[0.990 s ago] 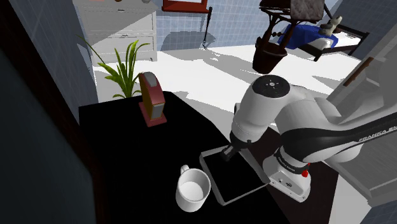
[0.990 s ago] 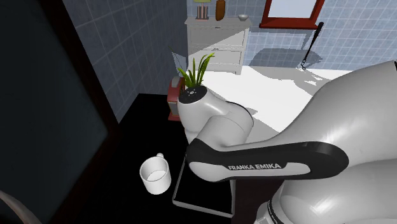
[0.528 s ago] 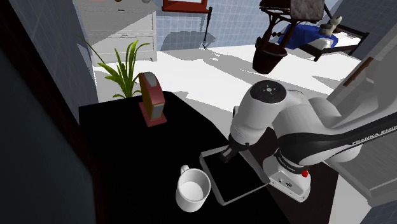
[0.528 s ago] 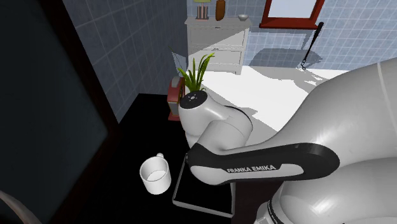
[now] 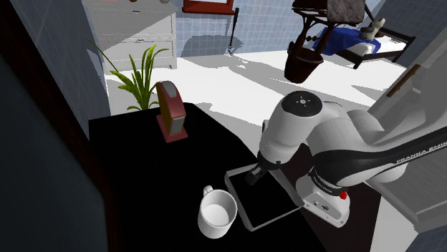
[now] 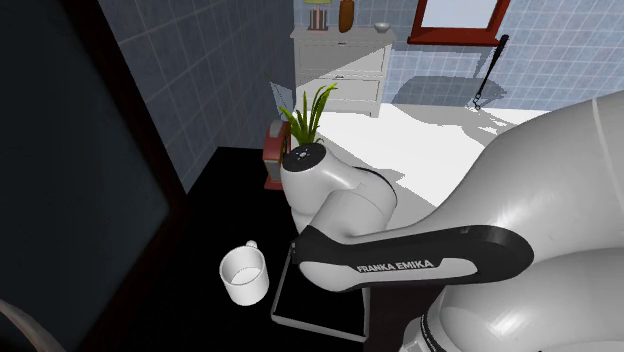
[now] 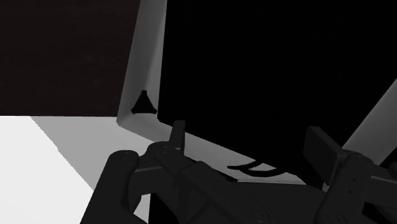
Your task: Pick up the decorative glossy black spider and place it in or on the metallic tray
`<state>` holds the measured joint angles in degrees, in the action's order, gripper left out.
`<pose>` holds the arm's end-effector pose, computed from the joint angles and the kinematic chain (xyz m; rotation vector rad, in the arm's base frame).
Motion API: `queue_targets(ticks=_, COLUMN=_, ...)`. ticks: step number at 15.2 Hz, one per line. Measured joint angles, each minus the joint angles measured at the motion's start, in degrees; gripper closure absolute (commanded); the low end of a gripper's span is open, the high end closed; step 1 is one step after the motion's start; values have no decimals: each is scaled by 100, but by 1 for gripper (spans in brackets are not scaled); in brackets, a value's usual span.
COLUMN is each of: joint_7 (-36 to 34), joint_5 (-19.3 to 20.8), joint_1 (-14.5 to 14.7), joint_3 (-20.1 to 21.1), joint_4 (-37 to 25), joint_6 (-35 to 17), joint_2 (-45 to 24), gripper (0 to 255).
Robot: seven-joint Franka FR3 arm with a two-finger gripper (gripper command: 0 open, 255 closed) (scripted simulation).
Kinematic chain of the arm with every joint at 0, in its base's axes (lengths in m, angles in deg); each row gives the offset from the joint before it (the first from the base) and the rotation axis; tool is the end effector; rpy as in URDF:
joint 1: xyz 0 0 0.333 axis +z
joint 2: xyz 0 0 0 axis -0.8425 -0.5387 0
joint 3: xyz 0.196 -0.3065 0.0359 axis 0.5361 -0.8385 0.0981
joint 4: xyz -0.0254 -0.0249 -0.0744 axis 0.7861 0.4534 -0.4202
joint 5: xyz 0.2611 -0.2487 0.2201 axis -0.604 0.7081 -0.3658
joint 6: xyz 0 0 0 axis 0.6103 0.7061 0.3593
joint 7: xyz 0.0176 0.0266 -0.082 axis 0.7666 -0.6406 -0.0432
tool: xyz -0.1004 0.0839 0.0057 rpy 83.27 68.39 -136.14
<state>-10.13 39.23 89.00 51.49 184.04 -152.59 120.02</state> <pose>0.1737 0.2450 0.3161 2.9779 -0.1706 0.0566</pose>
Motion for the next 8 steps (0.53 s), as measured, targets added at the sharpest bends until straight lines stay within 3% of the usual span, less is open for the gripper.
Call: queue_targets(ticks=8, joint_7=36, joint_5=54, joint_1=55, joint_3=-167, joint_4=-497, joint_6=939, joint_2=452, gripper=0)
